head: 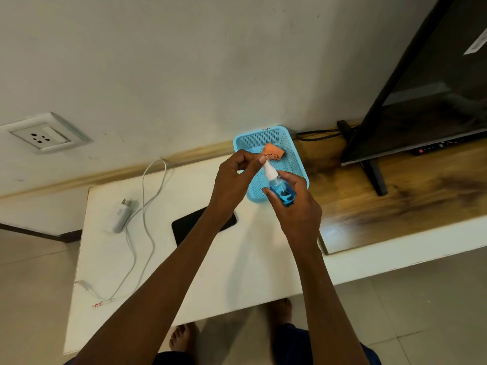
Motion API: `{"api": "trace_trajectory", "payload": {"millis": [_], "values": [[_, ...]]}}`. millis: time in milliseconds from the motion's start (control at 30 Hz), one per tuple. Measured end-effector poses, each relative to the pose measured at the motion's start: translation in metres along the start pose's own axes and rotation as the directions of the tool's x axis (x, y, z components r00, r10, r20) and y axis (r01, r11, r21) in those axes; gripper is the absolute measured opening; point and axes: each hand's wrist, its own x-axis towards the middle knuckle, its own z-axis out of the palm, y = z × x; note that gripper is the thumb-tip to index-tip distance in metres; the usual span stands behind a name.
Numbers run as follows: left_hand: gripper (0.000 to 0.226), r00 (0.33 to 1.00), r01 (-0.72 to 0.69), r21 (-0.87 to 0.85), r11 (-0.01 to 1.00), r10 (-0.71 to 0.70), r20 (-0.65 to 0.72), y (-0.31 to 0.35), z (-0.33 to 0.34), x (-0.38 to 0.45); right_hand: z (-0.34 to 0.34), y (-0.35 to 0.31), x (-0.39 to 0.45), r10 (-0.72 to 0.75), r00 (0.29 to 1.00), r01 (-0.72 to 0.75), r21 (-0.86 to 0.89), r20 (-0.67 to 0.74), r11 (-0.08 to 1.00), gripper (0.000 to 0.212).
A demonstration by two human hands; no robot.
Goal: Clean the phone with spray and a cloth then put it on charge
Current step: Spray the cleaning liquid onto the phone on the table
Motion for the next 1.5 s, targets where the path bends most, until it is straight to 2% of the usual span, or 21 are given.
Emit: {"api": "trace_trajectory", "payload": {"millis": [100, 200, 367, 500, 667, 767, 900, 1100, 1233, 1500], "values": [[0.028, 0.999, -0.049, 0.139, 0.989, 0.051, -0.010, -0.001, 0.001, 0.003, -0.003, 0.001, -0.001, -0.011, 1.000, 0.011, 0.010, 0.003, 1.000, 0.060], [0.023, 0.996, -0.085, 0.194, 0.977, 0.081, 0.027, 0.000, 0.003, 0.005, -0.004, 0.002, -0.001, -0.010, 1.000, 0.010, 0.025, 0.004, 1.000, 0.060], [0.026, 0.998, -0.067, 0.186, 0.980, 0.061, 0.035, 0.001, 0.010, 0.000, -0.008, 0.005, -0.003, 0.008, 1.000, -0.009, 0.085, 0.019, 0.996, 0.059], [0.016, 0.997, -0.075, 0.184, 0.980, 0.070, 0.033, 0.004, 0.018, -0.003, -0.013, 0.003, -0.002, 0.072, 0.997, -0.075, 0.223, 0.019, 0.972, 0.057], [0.010, 0.986, -0.145, 0.256, 0.956, 0.119, 0.114, 0.013, 0.020, 0.001, -0.019, 0.001, 0.000, 0.163, 0.984, -0.176, 0.315, 0.067, 0.933, 0.053], [0.008, 0.983, -0.162, 0.236, 0.958, 0.136, 0.123, 0.015, 0.015, -0.001, -0.018, 0.000, 0.003, 0.139, 0.985, -0.166, 0.328, 0.104, 0.930, 0.052], [0.024, 0.978, -0.194, 0.183, 0.964, 0.176, 0.112, 0.007, 0.008, -0.018, -0.016, 0.003, 0.003, 0.086, 0.983, -0.138, 0.346, 0.162, 0.928, 0.043], [0.023, 0.993, -0.121, 0.144, 0.982, 0.121, 0.005, -0.007, -0.010, -0.042, -0.033, 0.008, 0.014, 0.179, 0.943, -0.256, 0.265, 0.281, 0.930, 0.049], [0.023, 0.996, -0.071, 0.181, 0.981, 0.078, -0.030, -0.016, -0.024, -0.063, -0.047, 0.016, 0.015, 0.175, 0.936, -0.208, 0.079, 0.305, 0.975, 0.053], [0.021, 0.997, 0.009, 0.199, 0.980, 0.007, -0.078, -0.027, -0.049, -0.094, -0.047, 0.025, 0.007, 0.170, 0.884, -0.132, -0.116, 0.435, 0.984, 0.045]]}}
